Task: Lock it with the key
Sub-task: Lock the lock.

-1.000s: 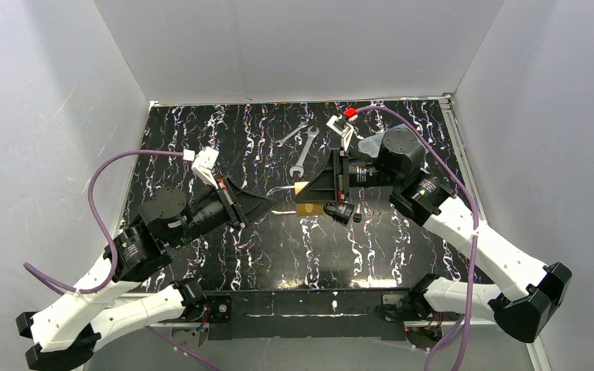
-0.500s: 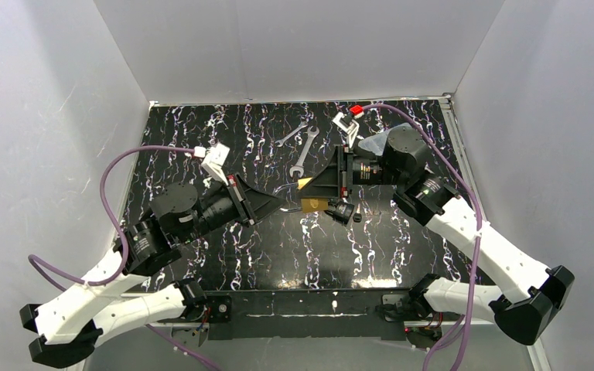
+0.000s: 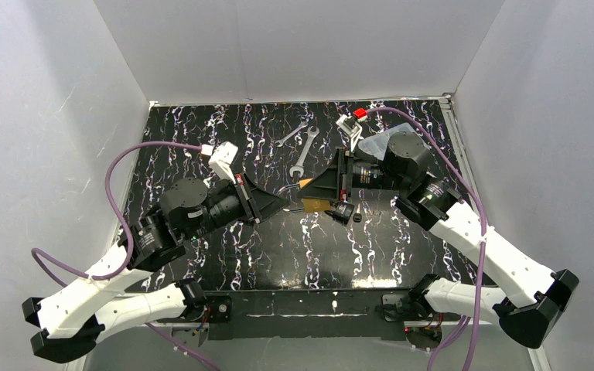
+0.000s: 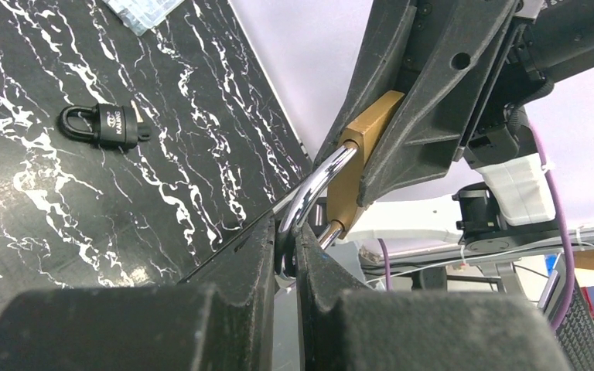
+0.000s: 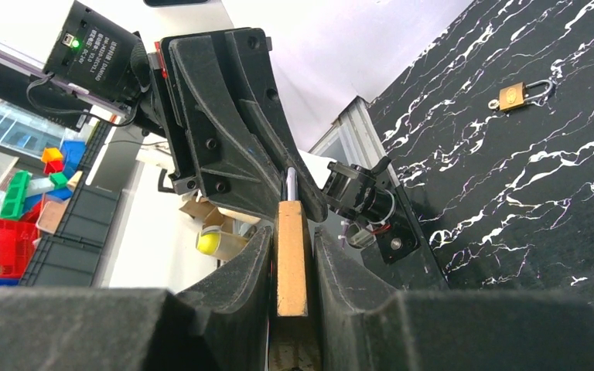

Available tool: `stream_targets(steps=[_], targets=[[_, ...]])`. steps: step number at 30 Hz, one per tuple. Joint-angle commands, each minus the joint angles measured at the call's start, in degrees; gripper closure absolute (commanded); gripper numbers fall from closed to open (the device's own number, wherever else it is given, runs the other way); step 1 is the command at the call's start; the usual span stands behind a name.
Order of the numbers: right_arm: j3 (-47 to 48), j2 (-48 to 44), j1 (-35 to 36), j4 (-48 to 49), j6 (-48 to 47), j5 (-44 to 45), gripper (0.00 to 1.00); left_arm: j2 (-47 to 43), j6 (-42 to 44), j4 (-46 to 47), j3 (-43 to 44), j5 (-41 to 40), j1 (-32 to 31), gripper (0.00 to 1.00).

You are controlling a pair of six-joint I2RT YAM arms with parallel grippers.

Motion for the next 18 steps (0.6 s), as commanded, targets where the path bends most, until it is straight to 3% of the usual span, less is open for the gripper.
stream_targets(steps=[1, 18], targets=[[-1.8, 3.2, 5.3, 5.3, 0.8, 6.0, 0.99, 6.7, -0.5, 14.5, 3.8, 14.0, -4.6, 1.0], [-2.6, 3.8, 7.0, 5.5, 0.6, 6.2, 0.99, 12.7, -2.7, 26.9, 7.3, 19.6, -7.5, 1.0]])
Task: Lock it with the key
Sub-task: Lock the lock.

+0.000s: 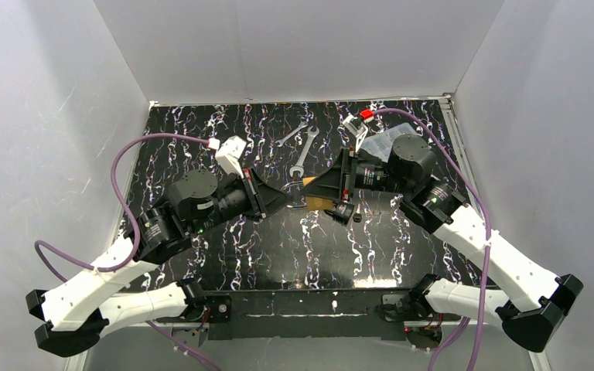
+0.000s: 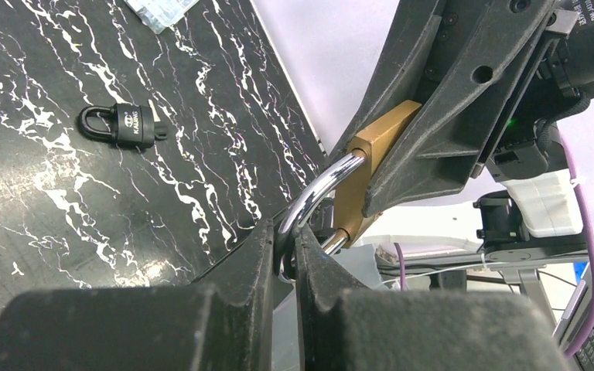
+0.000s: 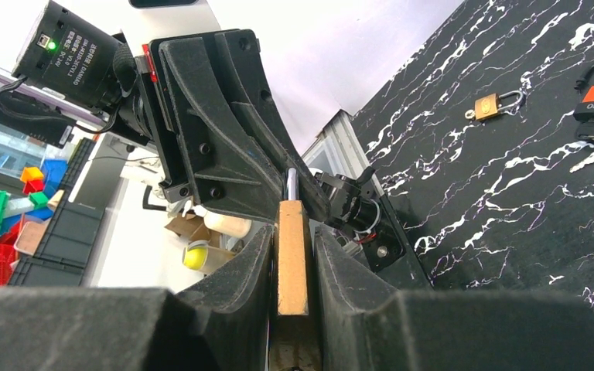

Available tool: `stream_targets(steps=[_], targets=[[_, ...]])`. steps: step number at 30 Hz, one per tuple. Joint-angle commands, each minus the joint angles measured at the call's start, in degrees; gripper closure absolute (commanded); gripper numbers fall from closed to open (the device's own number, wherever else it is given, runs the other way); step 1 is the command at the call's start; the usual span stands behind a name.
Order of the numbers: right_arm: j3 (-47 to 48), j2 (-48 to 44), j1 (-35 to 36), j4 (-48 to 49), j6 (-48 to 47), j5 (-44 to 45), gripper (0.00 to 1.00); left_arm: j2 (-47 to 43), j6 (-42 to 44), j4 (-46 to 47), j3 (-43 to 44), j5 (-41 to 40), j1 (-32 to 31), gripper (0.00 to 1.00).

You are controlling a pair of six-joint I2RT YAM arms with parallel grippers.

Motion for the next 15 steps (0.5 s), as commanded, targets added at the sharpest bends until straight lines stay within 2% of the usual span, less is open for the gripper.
stream_targets(steps=[1, 15], targets=[[-1.4, 5.7, 6.6, 6.2, 1.6, 2.3, 0.99, 8.5, -4.6, 30.3, 3.9, 20.7, -7.4, 1.0], [-0.8, 7.7, 7.2, 7.3, 1.9, 1.7, 0.99, 10.8, -4.4, 34.3, 6.6, 23.4, -10.3, 1.0]])
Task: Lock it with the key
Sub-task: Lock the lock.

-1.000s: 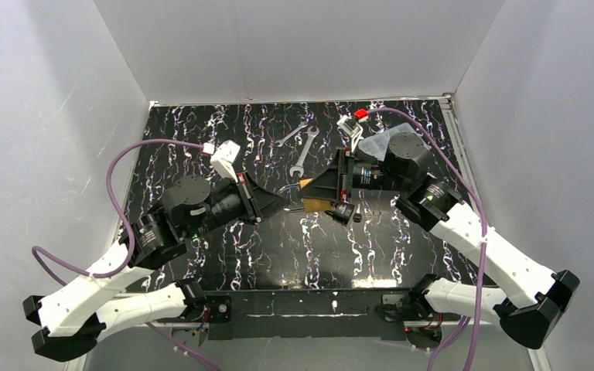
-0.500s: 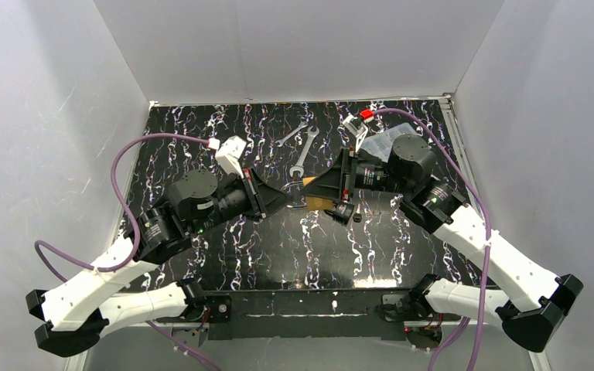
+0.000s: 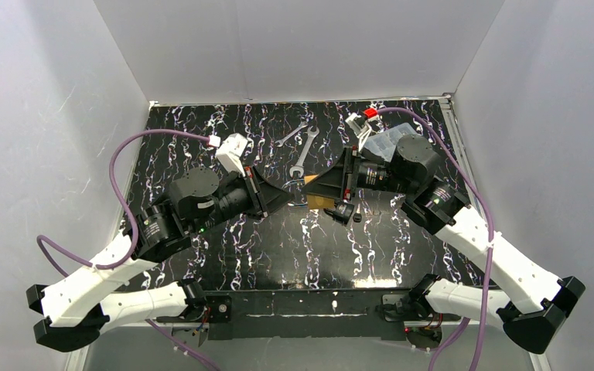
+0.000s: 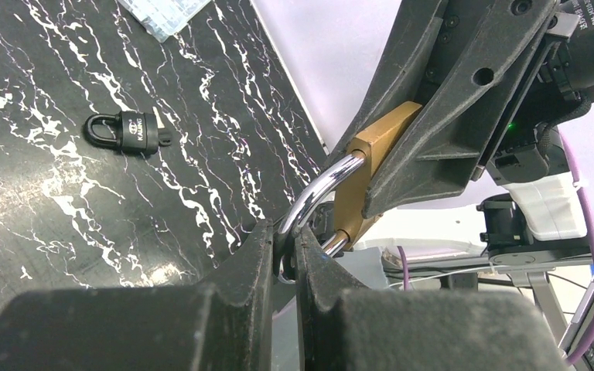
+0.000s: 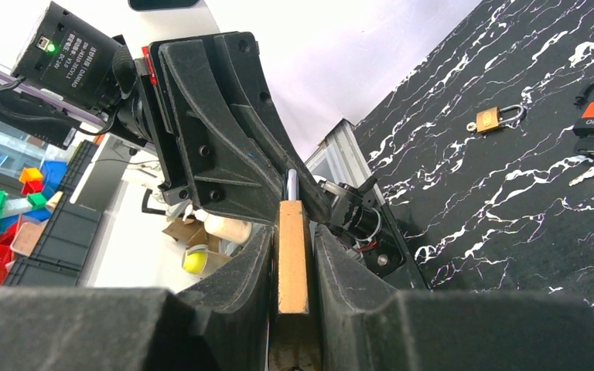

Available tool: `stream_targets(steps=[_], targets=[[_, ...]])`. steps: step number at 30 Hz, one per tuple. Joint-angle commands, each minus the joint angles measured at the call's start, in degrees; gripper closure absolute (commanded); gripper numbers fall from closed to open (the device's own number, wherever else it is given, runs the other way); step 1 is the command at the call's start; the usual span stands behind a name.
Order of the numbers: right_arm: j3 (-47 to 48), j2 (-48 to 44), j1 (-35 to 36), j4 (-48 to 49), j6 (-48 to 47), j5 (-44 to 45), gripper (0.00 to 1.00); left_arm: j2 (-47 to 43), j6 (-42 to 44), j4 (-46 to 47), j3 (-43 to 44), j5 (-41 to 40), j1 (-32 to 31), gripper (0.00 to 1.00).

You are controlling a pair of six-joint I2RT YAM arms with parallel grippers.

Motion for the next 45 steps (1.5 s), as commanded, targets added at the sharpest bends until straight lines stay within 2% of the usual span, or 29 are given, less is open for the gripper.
stream_targets(steps=[1, 20, 28, 30, 35, 38, 41, 45], targets=[[-0.8, 8.5, 7.3, 6.4, 2.0, 1.1, 0.99, 9.4, -5.8, 36.3, 3.6, 26.7, -8.1, 1.0], [-0.3, 11.6, 8.4, 9.4, 3.6, -0.1, 0.99, 8.2, -6.6, 45.2, 2.2, 29.9, -8.8, 1.0], [-0.5, 11.5, 8.7, 9.0, 3.3, 0.5, 0.99, 8.6, -6.1, 44.1, 3.1, 30.2, -8.9, 1.0], [-0.4, 10.8, 8.7, 7.5, 2.3, 1.5, 0.99, 7.6, -5.4, 40.8, 2.4, 28.6, -8.9, 1.0], [-1.3, 7.6, 6.7, 4.7, 0.4, 2.1, 0.99, 2.6, 1.6, 19.3, 2.3, 16.3, -8.7, 1.0], [-3.3, 5.5, 3.4, 7.0, 2.8, -0.9, 0.99, -0.4, 3.8, 12.3, 1.6, 12.1, -7.8, 1.0], [-6.2, 3.7, -0.3, 14.2, 8.2, -5.5, 0.99, -2.1, 5.1, 9.1, 1.5, 12.2, -6.8, 0.89], [-6.1, 3.1, -1.3, 16.5, 10.2, -7.3, 0.99, -2.5, 6.2, 7.3, 2.4, 13.8, -6.1, 0.79]])
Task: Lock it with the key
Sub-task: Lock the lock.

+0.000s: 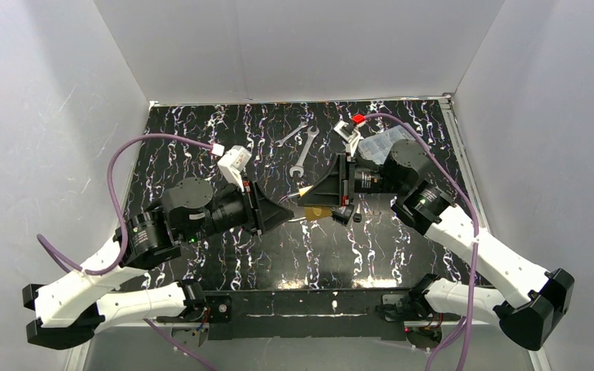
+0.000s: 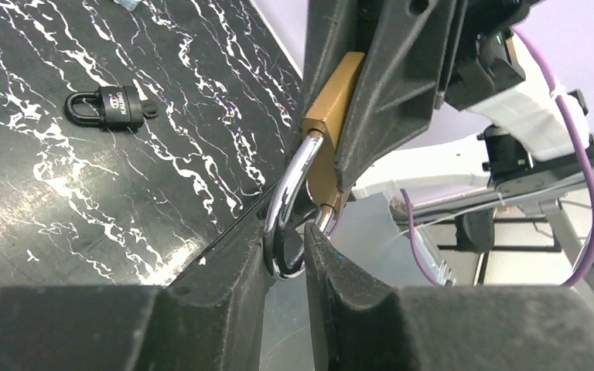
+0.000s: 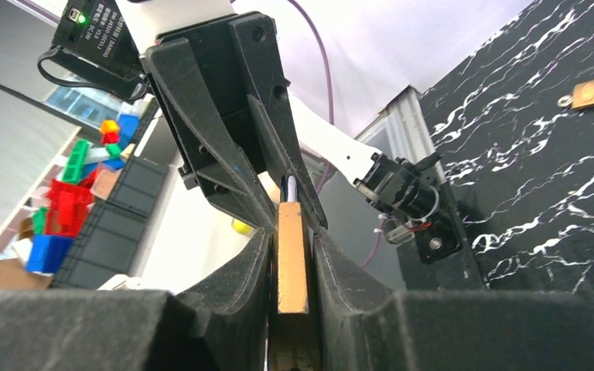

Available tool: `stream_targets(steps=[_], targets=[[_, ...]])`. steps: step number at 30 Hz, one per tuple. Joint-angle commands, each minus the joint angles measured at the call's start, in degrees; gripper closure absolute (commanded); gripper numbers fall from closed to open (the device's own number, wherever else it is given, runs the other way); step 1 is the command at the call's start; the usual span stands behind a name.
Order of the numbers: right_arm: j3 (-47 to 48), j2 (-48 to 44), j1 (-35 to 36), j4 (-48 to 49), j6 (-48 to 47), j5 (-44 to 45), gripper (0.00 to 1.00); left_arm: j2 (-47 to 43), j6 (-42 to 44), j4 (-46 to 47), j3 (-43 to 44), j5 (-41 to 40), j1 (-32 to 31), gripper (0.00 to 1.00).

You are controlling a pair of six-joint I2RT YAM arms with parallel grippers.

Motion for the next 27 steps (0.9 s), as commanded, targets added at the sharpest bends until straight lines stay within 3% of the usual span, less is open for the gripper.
stream_targets(steps=[1, 6, 12, 14, 15, 16, 19, 22, 27], targets=[[-1.0, 1.8, -0.7, 5.2, 4.1, 2.4, 0.99, 0.6, 2.0, 12.3, 1.7, 12.8, -2.0, 0.78], [-0.7, 1.2, -0.9, 5.3, 4.4, 2.6, 0.99, 1.4, 2.2, 11.1, 3.2, 13.7, -0.9, 0.82], [-2.4, -0.1, -1.0, 5.4, 4.0, 2.5, 0.99, -0.5, 0.5, 12.5, 1.6, 11.2, 0.8, 1.0], [-2.5, -0.4, -1.7, 4.6, 3.5, 1.7, 0.99, -1.4, 0.3, 11.6, 1.8, 8.5, 1.5, 1.0], [-2.5, -0.7, -2.3, 4.1, 3.2, 1.4, 0.93, -1.8, 0.2, 10.3, 2.3, 6.1, 1.6, 1.0], [-2.6, -1.0, -3.1, 4.0, 3.0, 1.0, 0.8, -2.3, -0.3, 8.8, 3.0, 4.0, 1.6, 1.0], [-2.8, -2.0, -6.0, 5.7, 3.4, -1.2, 0.52, -2.9, -0.8, 5.4, 5.4, -1.6, 1.8, 1.0], [-3.4, -1.9, -9.6, 10.6, 6.3, -4.9, 0.44, -2.8, -1.3, 4.3, 7.7, -4.1, 1.8, 1.0], [-5.7, -1.4, -13.4, 22.2, 12.4, -9.2, 0.4, -0.3, -0.9, 2.4, 12.3, -5.9, 1.8, 1.0]])
